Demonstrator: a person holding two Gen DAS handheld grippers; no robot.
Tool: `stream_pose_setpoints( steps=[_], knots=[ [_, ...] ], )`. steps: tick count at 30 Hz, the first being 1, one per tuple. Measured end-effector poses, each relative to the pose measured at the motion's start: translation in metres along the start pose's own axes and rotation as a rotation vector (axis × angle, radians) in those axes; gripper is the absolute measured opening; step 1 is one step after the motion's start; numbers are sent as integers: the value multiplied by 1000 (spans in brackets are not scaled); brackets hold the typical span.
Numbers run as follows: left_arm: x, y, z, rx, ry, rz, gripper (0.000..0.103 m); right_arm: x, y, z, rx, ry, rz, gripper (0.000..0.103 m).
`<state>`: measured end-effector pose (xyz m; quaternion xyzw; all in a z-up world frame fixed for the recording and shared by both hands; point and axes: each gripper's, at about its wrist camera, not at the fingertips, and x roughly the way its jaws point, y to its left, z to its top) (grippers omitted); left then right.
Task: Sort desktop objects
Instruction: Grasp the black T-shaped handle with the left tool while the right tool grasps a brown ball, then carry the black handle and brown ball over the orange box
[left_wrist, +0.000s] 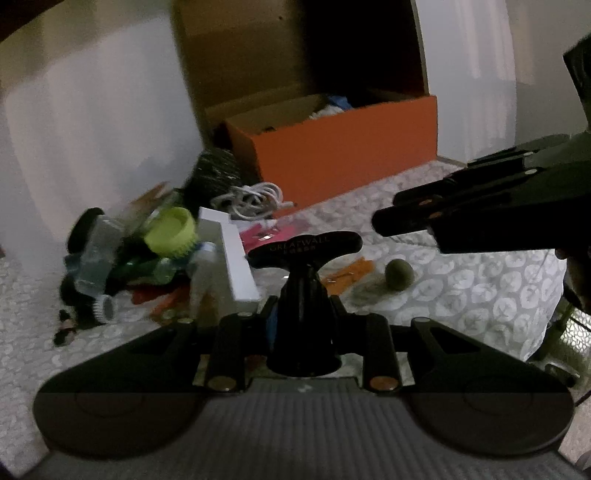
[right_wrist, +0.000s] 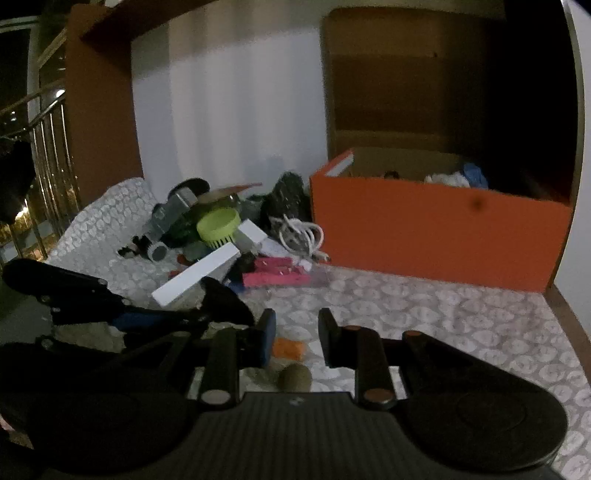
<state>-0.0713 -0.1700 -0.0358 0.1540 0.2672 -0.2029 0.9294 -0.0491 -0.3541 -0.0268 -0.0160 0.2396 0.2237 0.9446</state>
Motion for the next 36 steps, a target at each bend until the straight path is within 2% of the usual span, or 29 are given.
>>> stream_pose_setpoints(
  steps=[13,20,29,32,36],
  knots=[
    [-38,43,-7,-32,-59,51,28,-11,18,10,-34,-42,-4,23],
    [-32,46,-7,-30,-62,54,28,8,11,-14,-7,47,-34,23],
    [-19,65,-15,-60,-36,113,28,34,5,-38,-8,112,-80,23],
    [-16,72,-17,-85,-20,116,28,35,3,-44,16,79,-84,22],
    [-19,79,-18,-98,-22,120,28,31,8,-43,-40,55,-104,21]
  ],
)
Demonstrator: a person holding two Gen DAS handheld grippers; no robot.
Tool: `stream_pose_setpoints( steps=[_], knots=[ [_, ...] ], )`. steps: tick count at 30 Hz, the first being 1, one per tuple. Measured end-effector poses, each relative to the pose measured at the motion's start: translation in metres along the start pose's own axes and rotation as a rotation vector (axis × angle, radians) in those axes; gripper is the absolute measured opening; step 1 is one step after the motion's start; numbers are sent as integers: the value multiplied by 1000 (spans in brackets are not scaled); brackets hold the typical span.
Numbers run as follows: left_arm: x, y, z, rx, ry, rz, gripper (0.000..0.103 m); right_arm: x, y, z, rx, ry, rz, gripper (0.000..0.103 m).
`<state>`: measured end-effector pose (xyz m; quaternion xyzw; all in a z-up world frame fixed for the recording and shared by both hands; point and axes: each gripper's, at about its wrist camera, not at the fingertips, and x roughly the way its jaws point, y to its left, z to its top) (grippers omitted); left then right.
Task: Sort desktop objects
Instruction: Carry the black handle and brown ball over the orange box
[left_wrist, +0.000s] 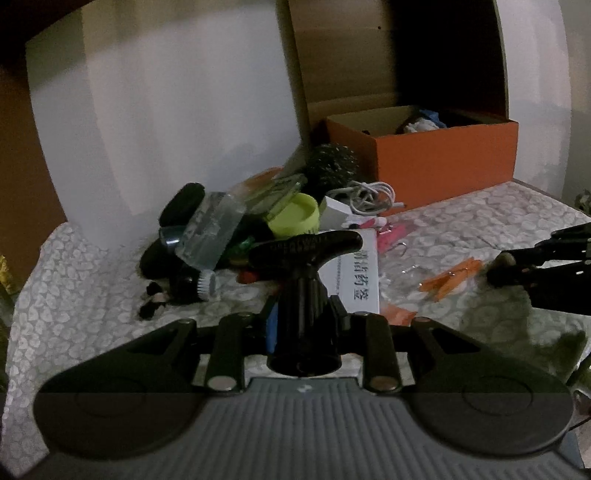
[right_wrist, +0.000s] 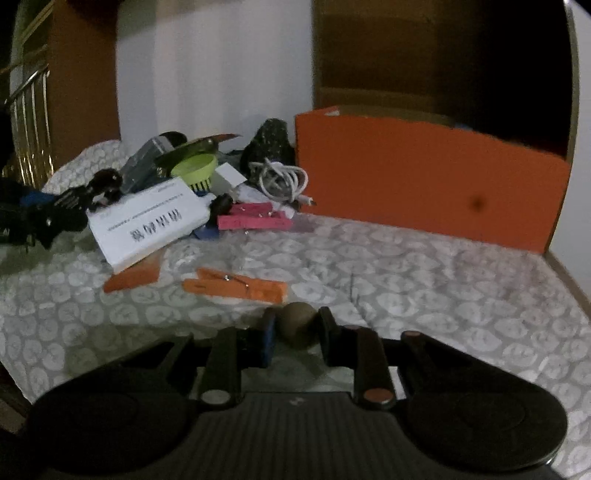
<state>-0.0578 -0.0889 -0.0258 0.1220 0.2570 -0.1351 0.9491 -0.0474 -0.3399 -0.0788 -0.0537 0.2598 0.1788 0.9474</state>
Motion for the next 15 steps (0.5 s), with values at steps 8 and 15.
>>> stream_pose_setpoints(
  steps=[8,15],
  knots=[
    [-15,10,13,-6,-55,9,28,-22,-3,20,11,-72,14,21],
    [-8,-6,30,27,-80,-24,28,-38,-10,40,17,-119,12,21]
  ],
)
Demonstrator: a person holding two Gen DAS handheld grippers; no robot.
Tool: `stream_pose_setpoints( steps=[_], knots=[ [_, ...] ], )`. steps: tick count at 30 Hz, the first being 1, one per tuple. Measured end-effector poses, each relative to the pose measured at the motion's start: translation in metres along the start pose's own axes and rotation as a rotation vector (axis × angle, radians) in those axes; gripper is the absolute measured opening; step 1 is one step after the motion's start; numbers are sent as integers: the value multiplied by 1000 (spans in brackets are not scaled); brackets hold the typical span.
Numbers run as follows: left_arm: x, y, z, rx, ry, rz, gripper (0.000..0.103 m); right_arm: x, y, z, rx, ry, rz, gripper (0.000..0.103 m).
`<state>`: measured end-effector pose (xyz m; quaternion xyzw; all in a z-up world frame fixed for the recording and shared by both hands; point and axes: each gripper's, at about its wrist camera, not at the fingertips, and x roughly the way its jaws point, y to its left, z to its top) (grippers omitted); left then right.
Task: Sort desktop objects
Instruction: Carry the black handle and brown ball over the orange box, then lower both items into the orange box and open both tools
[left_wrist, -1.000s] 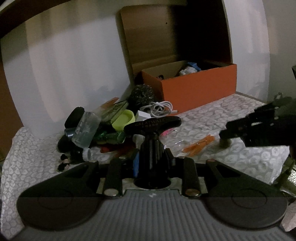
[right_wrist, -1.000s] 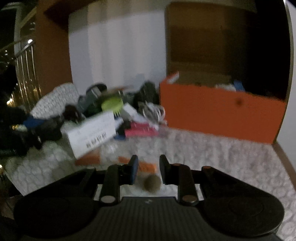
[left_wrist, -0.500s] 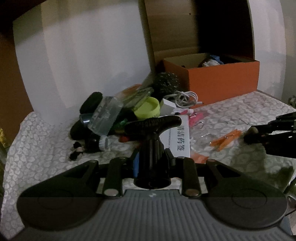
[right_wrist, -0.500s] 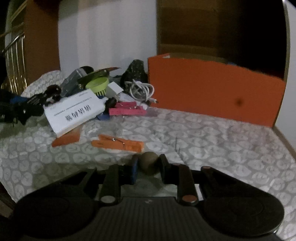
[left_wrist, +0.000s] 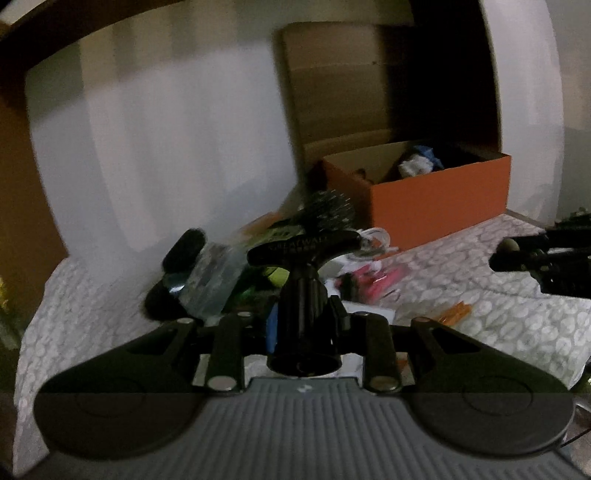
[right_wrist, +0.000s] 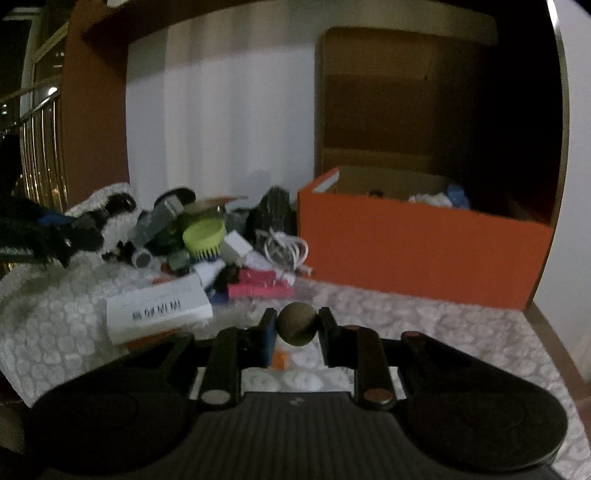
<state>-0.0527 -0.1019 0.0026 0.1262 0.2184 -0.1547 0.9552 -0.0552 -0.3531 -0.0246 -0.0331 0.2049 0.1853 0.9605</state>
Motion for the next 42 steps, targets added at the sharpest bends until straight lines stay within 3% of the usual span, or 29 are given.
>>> stream_pose_setpoints(
  steps=[8,15,31,42],
  knots=[
    [23,-29,31,62,-55,-65,28,-8,-16,29,16,-61,-35,21],
    [49,-50,62,99,-105,-74,28,-3,-36,50,26,-98,-83,21],
    [117,-74,122,120,-142,40,28,36,-112,114,72,-152,-184,21],
    [178,-78,147,77,-77,128,28,80,-141,133,75,-89,-234,21]
  ],
)
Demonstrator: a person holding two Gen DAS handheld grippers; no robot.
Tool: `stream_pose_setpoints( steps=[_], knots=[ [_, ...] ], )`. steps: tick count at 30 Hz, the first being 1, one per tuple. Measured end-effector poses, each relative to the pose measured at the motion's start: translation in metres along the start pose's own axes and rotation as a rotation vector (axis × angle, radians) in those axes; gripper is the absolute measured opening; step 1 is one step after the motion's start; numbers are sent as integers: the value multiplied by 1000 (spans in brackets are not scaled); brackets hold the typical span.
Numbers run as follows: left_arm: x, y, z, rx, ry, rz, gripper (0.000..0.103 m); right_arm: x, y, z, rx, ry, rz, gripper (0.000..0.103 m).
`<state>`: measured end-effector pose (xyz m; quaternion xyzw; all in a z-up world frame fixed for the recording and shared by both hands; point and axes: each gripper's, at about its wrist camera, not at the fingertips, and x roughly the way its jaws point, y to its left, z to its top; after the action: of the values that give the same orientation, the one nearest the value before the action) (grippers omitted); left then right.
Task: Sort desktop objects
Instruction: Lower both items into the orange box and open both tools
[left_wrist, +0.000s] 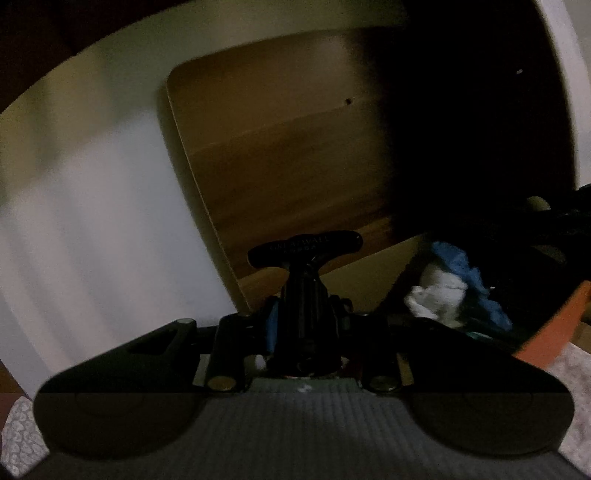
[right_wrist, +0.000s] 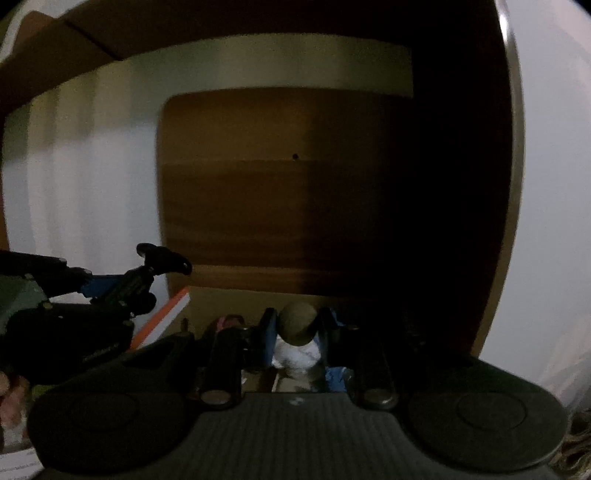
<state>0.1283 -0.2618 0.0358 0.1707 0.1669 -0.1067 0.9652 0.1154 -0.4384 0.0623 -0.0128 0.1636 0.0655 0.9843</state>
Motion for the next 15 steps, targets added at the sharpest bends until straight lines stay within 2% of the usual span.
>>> stream_pose_setpoints(
  steps=[10,15],
  knots=[
    [44,-3,10,-41,51,66,28,52,0,13,7,54,-31,21],
    [62,3,9,-151,117,57,28,73,1,14,23,77,-37,21]
  ],
)
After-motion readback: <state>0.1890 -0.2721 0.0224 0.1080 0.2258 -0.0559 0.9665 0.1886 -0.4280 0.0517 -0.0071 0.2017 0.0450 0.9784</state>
